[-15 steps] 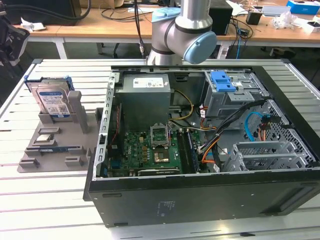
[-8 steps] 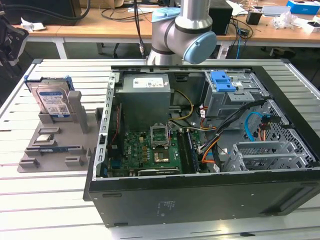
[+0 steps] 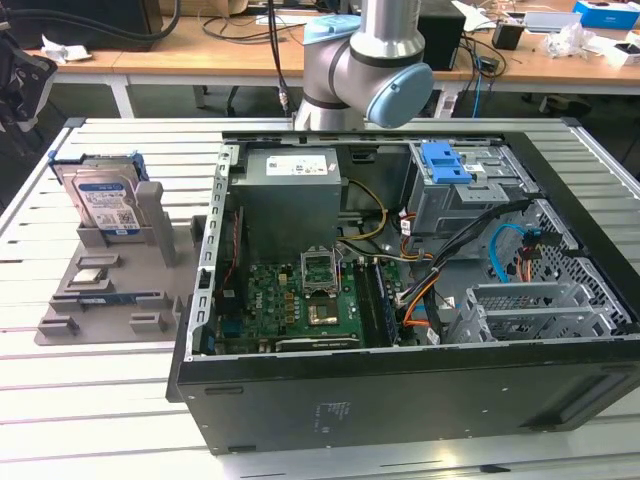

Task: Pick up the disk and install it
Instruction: 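Pick up the disk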

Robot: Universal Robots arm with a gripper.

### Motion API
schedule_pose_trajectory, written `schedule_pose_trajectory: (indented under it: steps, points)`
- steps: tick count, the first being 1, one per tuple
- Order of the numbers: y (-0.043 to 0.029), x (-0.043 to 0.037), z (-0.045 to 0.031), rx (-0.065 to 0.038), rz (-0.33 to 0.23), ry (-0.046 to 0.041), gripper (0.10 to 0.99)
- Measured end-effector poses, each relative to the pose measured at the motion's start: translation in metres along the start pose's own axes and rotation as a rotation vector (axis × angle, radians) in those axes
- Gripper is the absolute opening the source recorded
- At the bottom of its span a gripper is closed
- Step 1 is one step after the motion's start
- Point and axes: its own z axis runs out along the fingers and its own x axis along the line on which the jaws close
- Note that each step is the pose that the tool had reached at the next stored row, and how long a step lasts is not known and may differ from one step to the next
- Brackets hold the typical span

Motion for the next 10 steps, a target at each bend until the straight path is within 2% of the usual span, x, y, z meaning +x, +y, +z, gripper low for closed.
schedule_pose_trajectory:
  steps: [4, 10]
  points:
    - [0.0000, 0.0001, 0.0000, 0.000, -0.004, 0.0002, 0.106]
    - [0.0000, 0.0001, 0.0000, -0.002, -0.105, 0.0047, 0.106]
